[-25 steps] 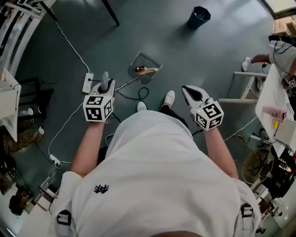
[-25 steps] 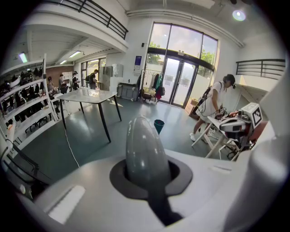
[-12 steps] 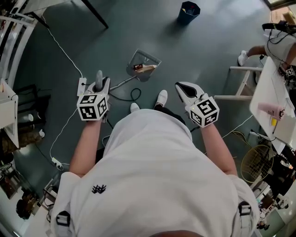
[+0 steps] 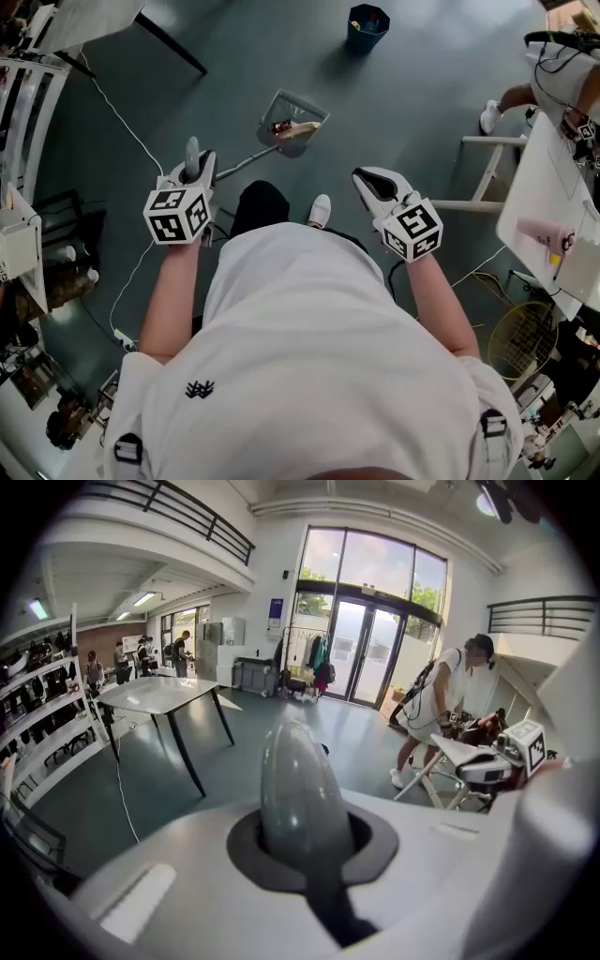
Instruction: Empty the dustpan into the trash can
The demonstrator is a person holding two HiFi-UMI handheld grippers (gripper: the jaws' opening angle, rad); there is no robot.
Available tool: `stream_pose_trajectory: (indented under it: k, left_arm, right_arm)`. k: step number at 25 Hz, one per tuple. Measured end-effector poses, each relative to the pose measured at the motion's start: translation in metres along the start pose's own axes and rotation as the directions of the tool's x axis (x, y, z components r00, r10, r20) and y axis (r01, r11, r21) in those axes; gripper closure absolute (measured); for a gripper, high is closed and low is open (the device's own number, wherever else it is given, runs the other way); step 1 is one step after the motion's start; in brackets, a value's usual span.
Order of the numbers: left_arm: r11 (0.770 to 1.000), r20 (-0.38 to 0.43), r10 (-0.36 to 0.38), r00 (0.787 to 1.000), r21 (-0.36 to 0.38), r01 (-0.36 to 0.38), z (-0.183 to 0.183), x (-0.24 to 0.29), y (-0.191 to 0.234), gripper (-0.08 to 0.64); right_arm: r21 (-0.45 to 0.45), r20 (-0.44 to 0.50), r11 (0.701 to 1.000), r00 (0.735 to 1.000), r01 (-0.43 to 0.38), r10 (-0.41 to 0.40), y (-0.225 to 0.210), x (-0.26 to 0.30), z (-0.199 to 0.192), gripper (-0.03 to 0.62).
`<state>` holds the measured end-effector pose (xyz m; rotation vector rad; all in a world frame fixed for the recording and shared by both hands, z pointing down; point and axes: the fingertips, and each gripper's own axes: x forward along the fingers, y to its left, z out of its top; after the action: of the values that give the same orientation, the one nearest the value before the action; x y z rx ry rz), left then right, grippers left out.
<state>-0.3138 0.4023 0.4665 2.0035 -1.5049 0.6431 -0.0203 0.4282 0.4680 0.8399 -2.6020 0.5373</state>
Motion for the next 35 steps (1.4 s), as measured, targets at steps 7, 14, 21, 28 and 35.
stream_pose_trajectory:
  k: [7,14,21,28,35]
  left_arm:
    - [0.999,0.024,-0.042,0.999,0.024,0.041,0.054,0.042,-0.001,0.502]
    - [0.993,0.007,-0.11,0.994,0.032,0.11,0.116,0.119,0.026,0.502]
    - [0.978,-0.035,-0.192,0.981,0.078,0.194,0.188,0.192,0.063,0.502]
    - [0.951,-0.036,-0.249,0.968,0.179,0.252,0.26,0.251,0.079,0.502]
    - [0.945,-0.014,-0.244,0.97,0.223,0.241,0.329,0.314,0.056,0.502]
  right_arm:
    - [0.031,0.001,0.999,0.999,0.039,-0.039,-0.023,0.006,0.008,0.581]
    - [0.091,-0.019,0.983,0.988,0.157,-0.156,-0.091,0.036,0.038,0.581]
    - [0.116,-0.037,0.965,0.971,0.237,-0.235,-0.143,0.09,0.098,0.581]
    - [0.155,-0.01,0.946,0.958,0.285,-0.287,-0.183,0.139,0.143,0.582]
    - [0.188,-0.008,0.939,0.957,0.288,-0.291,-0.25,0.138,0.158,0.583]
